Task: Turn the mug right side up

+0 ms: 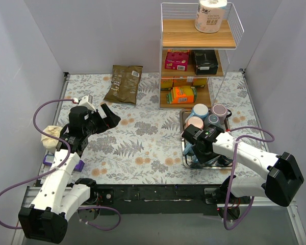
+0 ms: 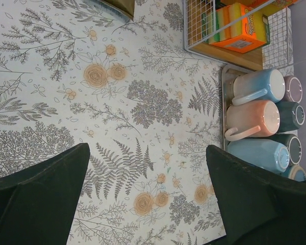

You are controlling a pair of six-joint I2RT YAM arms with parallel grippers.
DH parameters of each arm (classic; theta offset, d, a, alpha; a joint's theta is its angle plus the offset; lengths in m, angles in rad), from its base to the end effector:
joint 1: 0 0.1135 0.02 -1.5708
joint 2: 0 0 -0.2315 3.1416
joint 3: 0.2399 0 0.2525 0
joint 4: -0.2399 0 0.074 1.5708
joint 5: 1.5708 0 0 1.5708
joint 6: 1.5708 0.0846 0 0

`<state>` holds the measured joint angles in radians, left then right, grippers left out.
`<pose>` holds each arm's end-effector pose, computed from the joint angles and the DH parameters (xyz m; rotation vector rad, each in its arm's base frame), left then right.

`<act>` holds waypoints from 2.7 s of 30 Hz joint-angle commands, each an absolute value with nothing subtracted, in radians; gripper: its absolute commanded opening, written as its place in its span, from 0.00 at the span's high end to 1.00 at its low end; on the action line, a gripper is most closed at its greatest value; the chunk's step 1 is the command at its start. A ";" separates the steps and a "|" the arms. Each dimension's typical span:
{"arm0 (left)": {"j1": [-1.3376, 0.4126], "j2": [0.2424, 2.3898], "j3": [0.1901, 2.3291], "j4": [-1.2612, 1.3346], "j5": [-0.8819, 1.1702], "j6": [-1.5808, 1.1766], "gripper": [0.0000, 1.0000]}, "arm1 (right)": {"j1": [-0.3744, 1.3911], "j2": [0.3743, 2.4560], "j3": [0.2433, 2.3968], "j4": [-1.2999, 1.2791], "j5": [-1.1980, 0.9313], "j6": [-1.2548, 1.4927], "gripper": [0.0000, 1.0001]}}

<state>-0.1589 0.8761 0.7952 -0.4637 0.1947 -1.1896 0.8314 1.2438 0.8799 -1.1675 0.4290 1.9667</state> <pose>0.2496 -0.0566 0.2500 -1.0097 2.0361 -0.9714 0.1622 0.1256 0.1507 1.4679 2.2803 -0.0483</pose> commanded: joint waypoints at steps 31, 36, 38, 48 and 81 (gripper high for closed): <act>-0.156 0.815 0.836 -0.428 0.350 -1.295 0.02 | 0.834 0.948 1.035 -1.201 0.647 1.806 0.99; -0.156 0.811 0.824 -0.417 0.325 -1.327 0.02 | 0.834 0.931 1.123 -1.126 0.600 1.672 0.99; -0.156 0.825 0.830 -0.420 0.310 -1.345 0.02 | 0.833 0.922 1.143 -1.080 0.595 1.625 0.99; -0.156 0.865 0.842 -0.385 0.347 -1.388 0.02 | 0.834 0.905 1.183 -1.060 0.667 1.548 0.99; -0.158 0.658 0.543 0.271 0.810 -1.762 0.02 | 0.834 1.109 1.094 0.052 0.059 1.006 0.99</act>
